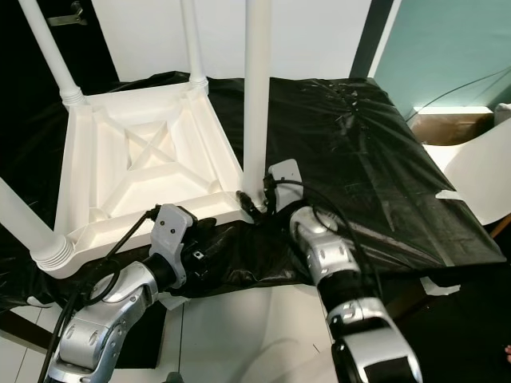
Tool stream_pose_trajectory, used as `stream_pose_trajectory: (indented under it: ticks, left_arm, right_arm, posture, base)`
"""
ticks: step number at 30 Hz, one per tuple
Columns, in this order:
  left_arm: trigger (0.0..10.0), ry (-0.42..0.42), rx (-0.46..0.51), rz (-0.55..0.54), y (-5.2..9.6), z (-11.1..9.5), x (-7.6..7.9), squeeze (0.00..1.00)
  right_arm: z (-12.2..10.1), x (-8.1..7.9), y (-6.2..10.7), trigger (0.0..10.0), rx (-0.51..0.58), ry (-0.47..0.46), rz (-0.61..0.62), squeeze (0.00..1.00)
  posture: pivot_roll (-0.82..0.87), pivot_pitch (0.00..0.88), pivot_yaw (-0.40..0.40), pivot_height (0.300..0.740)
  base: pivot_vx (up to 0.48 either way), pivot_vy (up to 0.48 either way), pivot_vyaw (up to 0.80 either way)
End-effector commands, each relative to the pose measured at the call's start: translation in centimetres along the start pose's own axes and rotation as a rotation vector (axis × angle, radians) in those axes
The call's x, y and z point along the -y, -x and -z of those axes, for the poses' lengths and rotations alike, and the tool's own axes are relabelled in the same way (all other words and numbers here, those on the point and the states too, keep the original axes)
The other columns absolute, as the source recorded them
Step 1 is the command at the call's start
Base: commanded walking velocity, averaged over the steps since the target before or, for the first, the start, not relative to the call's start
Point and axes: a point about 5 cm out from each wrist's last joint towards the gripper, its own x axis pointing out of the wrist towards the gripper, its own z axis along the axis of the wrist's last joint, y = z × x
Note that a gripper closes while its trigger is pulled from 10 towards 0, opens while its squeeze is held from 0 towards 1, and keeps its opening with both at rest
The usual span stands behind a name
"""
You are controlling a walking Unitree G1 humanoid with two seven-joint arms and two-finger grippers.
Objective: Building children table
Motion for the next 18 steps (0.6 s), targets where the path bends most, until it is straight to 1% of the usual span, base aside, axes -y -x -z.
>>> stream_pose_trajectory:
  ticks: [1, 2, 3, 6, 8, 9, 10, 11, 12, 15, 18]
  left_arm:
    - [10.0, -0.006, 0.001, -0.035, -0.2, -0.1, -0.2, 0.00]
    - [10.0, -0.006, 0.001, -0.035, -0.2, -0.1, -0.2, 0.00]
    - [10.0, -0.007, 0.004, -0.035, -0.3, -0.2, -0.3, 0.00]
    - [10.0, -0.009, 0.007, -0.036, -0.3, -0.2, -0.3, 0.00]
    - [10.0, -0.012, 0.010, -0.044, -0.3, -0.3, -0.5, 0.00]
    - [10.0, -0.012, 0.010, -0.044, -0.3, -0.3, -0.5, 0.00]
    - [10.0, -0.012, 0.011, -0.047, -0.3, -0.3, -0.5, 0.00]
    - [10.0, -0.012, 0.011, -0.047, -0.3, -0.3, -0.5, 0.00]
    - [10.0, -0.013, 0.012, -0.050, -0.3, -0.4, -0.6, 0.00]
    - [10.0, -0.013, 0.014, -0.058, -0.2, -0.4, -0.6, 0.00]
    - [10.0, -0.012, 0.014, -0.065, -0.1, -0.4, -0.6, 0.00]
  right_arm:
    - [-0.3, 0.4, -0.5, 10.0, -0.015, 0.048, -0.078, 0.00]
    - [-0.3, 0.4, -0.5, 10.0, -0.015, 0.048, -0.078, 0.00]
    - [-0.6, 0.5, -0.7, 10.0, -0.019, 0.064, -0.115, 0.00]
    - [-0.8, 0.5, -0.9, 10.0, -0.022, 0.070, -0.145, 0.00]
    - [-1.1, -0.2, -1.5, 10.0, -0.035, 0.104, -0.255, 0.00]
    - [-1.1, -0.2, -1.5, 10.0, -0.035, 0.104, -0.255, 0.00]
    - [-1.1, -0.5, -1.7, 10.0, -0.045, 0.116, -0.298, 0.00]
    - [-1.1, -0.5, -1.7, 10.0, -0.045, 0.116, -0.298, 0.00]
    - [-1.0, -0.7, -1.8, 0.0, -0.053, 0.130, -0.326, 0.00]
    - [-0.7, -1.0, -1.9, 0.0, -0.080, 0.134, -0.361, 0.00]
    - [-0.3, -0.9, -1.8, 0.0, -0.095, 0.131, -0.375, 0.00]
  posture:
    - [0.09, 0.000, -0.057, 0.740]
    - [0.09, 0.000, -0.057, 0.740]
    - [0.09, 0.000, -0.059, 0.740]
    - [0.09, 0.000, -0.058, 0.740]
    - [0.10, 0.000, -0.061, 0.740]
    - [0.10, 0.000, -0.061, 0.740]
    - [0.10, 0.000, -0.062, 0.740]
    - [0.10, 0.000, -0.062, 0.740]
    - [0.11, 0.000, -0.063, 0.740]
    - [0.12, 0.000, -0.070, 0.740]
    - [0.12, 0.000, -0.071, 0.740]
  base:
    - [0.000, 0.000, 0.00]
    - [0.000, 0.000, 0.00]
    - [0.000, 0.000, 0.00]
    - [0.000, 0.000, 0.00]
    - [0.000, 0.000, 0.00]
    - [0.000, 0.000, 0.00]
    - [0.000, 0.000, 0.00]
    - [0.000, 0.000, 0.00]
    - [0.000, 0.000, 0.00]
    - [0.000, 0.000, 0.00]
    - [0.000, 0.000, 0.00]
